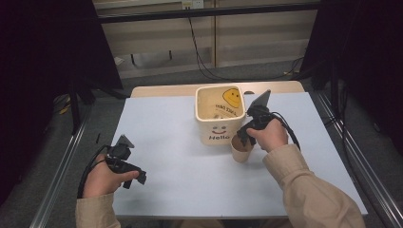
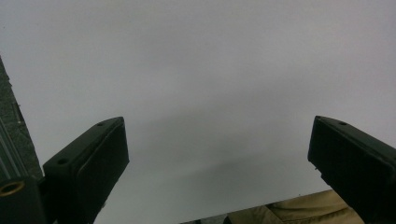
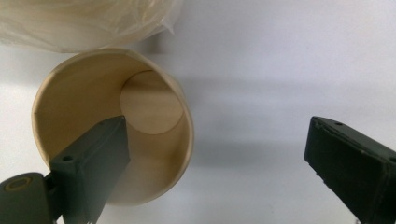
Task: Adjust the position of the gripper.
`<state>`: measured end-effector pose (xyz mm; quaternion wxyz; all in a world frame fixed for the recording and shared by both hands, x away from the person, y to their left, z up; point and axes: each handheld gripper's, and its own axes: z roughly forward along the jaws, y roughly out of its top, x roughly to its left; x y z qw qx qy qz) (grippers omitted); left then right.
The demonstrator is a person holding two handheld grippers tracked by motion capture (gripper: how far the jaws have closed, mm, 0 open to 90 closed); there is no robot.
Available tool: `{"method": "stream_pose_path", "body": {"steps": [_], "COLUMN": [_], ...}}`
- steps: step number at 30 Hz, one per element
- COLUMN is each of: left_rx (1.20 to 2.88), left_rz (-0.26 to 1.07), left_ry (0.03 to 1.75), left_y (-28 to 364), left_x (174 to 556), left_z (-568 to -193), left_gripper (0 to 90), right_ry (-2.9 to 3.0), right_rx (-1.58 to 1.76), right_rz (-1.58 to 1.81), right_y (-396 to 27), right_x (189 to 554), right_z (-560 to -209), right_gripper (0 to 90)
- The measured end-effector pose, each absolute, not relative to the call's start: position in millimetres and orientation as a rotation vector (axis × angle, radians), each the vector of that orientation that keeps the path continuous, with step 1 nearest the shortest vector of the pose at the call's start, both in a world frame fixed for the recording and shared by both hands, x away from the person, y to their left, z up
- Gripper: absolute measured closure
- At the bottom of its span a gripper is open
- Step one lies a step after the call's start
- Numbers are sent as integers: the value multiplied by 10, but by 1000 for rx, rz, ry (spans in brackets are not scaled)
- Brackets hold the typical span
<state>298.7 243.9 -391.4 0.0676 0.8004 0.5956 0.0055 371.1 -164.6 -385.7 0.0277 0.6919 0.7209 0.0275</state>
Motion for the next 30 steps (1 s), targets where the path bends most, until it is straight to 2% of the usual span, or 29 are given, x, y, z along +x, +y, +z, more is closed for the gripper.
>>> {"method": "stream_pose_path", "body": {"steps": [12, 30], "left_rx": [2427, 2423], "left_rz": [20, 25], "left_ry": [1770, 1772], "left_y": [2406, 2403], "left_x": [3002, 2998], "left_z": [-3928, -3934], "left_gripper": [49, 49], "right_ry": [2226, 2216], "right_rx": [2135, 2105], "right_rz": [100, 117], "right_y": [-1652, -1658], "right_x": [3703, 3743], "right_z": [-3762, -3303], "right_gripper": [66, 67]}}
